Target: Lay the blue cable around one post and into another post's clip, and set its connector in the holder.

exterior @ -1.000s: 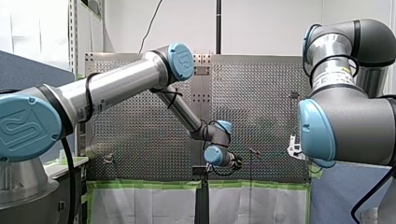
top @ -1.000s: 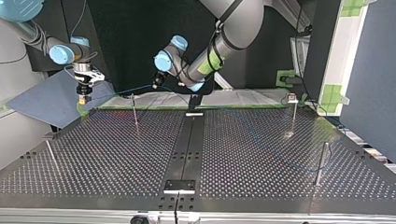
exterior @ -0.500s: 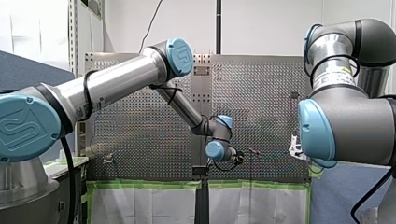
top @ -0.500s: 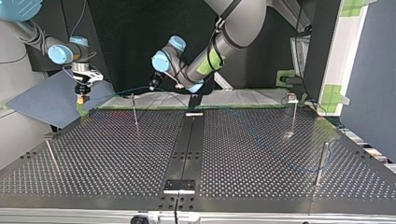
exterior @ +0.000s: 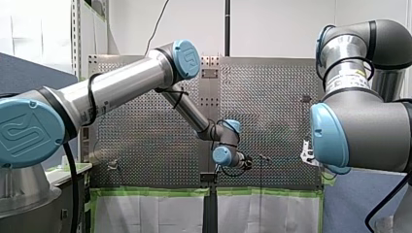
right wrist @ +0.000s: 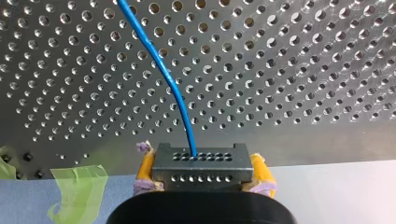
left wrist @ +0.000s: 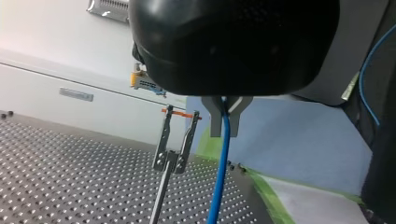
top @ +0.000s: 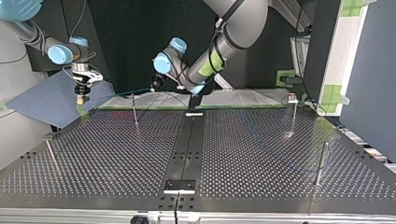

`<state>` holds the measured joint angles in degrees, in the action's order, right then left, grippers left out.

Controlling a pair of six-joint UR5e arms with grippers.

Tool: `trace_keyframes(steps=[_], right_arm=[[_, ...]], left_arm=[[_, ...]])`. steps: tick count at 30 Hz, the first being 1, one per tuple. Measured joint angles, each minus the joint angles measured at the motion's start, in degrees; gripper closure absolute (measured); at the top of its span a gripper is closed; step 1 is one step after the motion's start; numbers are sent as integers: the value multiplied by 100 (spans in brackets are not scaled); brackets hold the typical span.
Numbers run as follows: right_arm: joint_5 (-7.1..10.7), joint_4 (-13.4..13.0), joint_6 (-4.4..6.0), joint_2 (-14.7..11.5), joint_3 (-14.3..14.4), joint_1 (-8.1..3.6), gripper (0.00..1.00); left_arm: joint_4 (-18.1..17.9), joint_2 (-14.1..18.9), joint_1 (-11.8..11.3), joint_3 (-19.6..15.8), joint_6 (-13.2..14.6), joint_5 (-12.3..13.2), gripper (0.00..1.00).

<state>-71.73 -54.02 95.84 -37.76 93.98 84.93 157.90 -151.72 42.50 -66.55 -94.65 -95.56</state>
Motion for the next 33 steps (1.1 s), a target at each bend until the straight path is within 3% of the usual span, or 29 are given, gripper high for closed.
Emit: trace_keyframes(steps=[11,18,33], right_arm=[[174,-105,142,0,-37,69,100],[213,-116,159,6,-48,87,100],[232,-245,324,12,-76,92,100]], left_arm=[[-178,-88,-156,24,-470,88,100],[-108,-217,-203,144,-497,122,100],[-25,-224,-351,307,-510,176,100]])
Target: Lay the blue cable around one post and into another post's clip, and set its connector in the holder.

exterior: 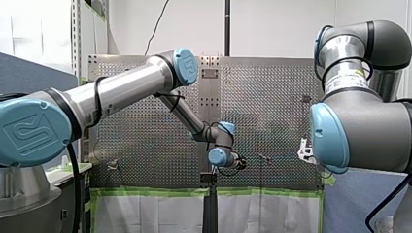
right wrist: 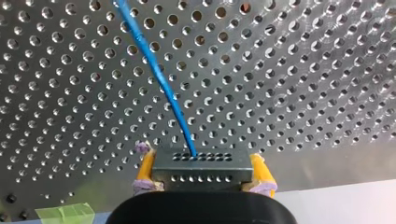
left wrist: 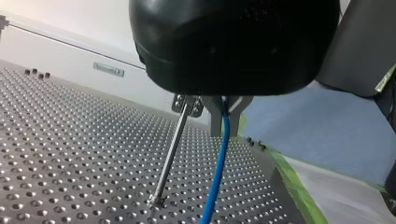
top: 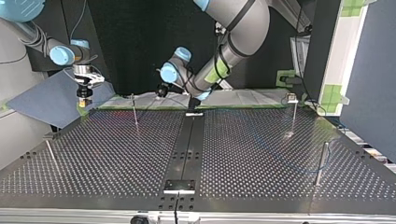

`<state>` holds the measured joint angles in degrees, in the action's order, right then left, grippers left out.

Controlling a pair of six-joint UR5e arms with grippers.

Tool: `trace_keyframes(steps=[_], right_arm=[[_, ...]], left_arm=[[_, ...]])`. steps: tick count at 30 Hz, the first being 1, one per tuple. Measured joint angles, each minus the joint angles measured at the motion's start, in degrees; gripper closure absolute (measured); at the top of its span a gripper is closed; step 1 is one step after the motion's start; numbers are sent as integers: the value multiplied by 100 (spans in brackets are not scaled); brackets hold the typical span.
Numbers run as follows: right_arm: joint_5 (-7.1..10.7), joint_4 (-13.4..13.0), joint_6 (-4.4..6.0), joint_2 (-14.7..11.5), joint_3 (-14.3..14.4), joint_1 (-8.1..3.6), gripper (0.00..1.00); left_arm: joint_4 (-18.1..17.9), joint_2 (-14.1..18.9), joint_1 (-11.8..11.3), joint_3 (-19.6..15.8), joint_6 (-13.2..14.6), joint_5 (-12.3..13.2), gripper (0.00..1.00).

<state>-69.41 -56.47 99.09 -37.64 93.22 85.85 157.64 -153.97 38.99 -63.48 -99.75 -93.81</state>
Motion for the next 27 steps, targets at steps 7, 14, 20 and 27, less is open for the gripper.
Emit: trace_keyframes(steps=[7,14,20,27], right_arm=[[0,7,22,7,-32,-3,100],[5,35,-9,13,-34,-2,100],[5,68,-26,14,-38,-1,100],[5,88,-36,15,-35,7,100]], left_arm=[[65,-3,-72,80,0,70,100],[103,2,-87,90,0,88,79],[127,2,-60,89,6,124,53],[122,11,-19,107,163,-33,46]])
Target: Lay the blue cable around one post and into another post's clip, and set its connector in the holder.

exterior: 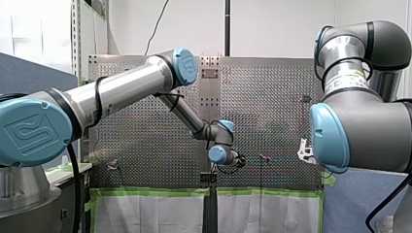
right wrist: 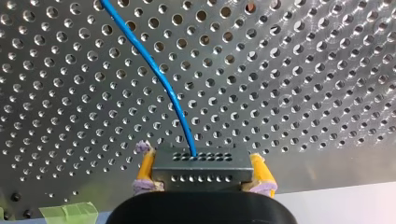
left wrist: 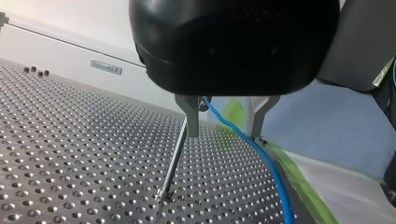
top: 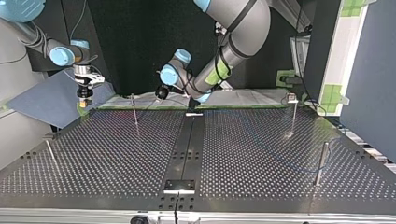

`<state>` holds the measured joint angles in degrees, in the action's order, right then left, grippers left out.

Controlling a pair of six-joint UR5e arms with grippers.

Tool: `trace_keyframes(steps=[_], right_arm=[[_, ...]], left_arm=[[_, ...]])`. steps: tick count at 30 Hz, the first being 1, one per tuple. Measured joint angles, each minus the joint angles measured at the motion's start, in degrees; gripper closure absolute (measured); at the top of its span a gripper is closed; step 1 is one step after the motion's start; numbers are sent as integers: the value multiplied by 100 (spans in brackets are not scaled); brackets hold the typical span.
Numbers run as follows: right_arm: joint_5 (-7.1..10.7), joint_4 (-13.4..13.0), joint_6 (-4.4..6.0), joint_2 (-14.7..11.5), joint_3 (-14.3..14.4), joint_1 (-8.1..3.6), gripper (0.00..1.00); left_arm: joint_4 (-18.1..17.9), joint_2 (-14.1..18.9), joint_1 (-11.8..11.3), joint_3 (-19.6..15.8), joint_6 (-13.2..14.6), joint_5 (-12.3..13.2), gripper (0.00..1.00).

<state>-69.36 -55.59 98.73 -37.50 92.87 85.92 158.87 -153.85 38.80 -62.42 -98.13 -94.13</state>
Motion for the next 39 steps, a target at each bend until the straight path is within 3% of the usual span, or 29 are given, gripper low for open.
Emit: trace_keyframes(steps=[11,19,23,32,39], right_arm=[[-2,3,-20,0,1,17,100],[11,49,-120,0,1,83,100],[35,82,-182,-1,2,127,100],[38,123,-194,0,4,139,100],[42,125,-181,0,5,140,100]], left_arm=[[376,98,129,21,509,-117,46],[689,211,256,-23,605,-123,42],[587,373,302,-182,658,-177,42],[403,568,356,-616,630,-490,38],[285,568,417,-635,490,-293,34]])
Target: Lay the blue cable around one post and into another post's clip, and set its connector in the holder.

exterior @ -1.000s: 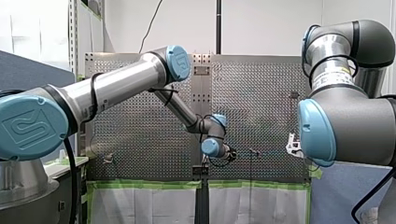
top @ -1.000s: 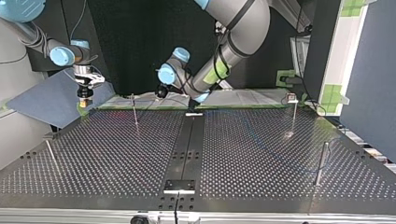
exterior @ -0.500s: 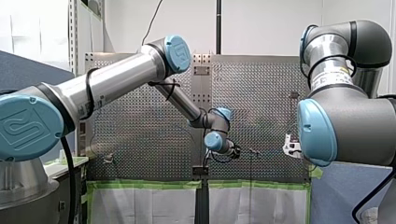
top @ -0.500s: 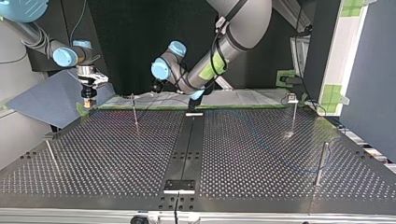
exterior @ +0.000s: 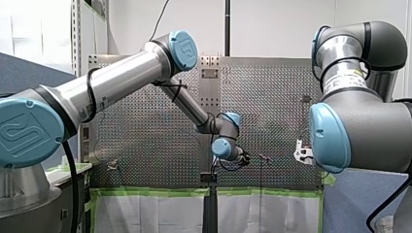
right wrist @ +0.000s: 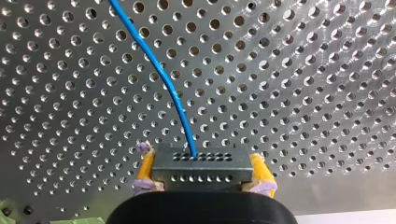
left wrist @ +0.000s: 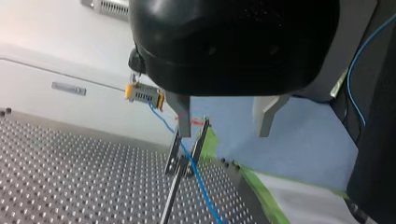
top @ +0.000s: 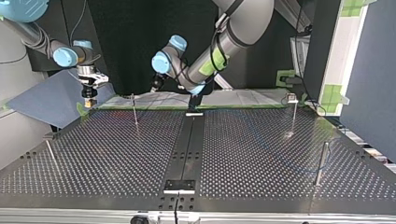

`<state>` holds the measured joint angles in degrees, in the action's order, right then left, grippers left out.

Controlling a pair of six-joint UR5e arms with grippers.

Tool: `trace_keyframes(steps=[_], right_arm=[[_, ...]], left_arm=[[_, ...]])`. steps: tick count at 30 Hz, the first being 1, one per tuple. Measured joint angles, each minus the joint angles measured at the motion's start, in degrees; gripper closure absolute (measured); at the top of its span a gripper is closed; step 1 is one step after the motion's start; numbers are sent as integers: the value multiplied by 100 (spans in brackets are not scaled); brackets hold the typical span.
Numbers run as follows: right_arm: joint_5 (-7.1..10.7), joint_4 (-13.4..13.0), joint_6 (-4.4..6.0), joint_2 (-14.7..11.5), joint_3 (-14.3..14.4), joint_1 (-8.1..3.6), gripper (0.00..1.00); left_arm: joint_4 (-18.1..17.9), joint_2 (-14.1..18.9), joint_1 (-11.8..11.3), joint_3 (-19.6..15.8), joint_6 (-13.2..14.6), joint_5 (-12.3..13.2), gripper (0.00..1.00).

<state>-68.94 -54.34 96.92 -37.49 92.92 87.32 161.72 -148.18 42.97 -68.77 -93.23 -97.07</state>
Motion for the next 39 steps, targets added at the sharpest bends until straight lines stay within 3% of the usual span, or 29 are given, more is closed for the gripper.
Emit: trace_keyframes(steps=[3,5,6,8,12,23,39], right_arm=[[2,0,3,0,-1,0,100],[2,-2,8,0,-1,0,100],[2,-5,11,0,-1,0,100],[2,-11,17,1,-2,2,100],[2,-8,20,3,-3,3,100],[2,-6,40,8,-4,2,100],[2,-9,65,13,-3,1,100]], left_arm=[[-12,3,24,4,-21,119,32],[-19,4,33,9,-40,183,21],[-23,3,37,10,-51,215,21],[-29,2,47,11,-94,293,0],[-32,1,48,12,-227,404,0],[-36,-1,38,12,-494,233,0],[-5,-3,62,8,-592,211,0]])
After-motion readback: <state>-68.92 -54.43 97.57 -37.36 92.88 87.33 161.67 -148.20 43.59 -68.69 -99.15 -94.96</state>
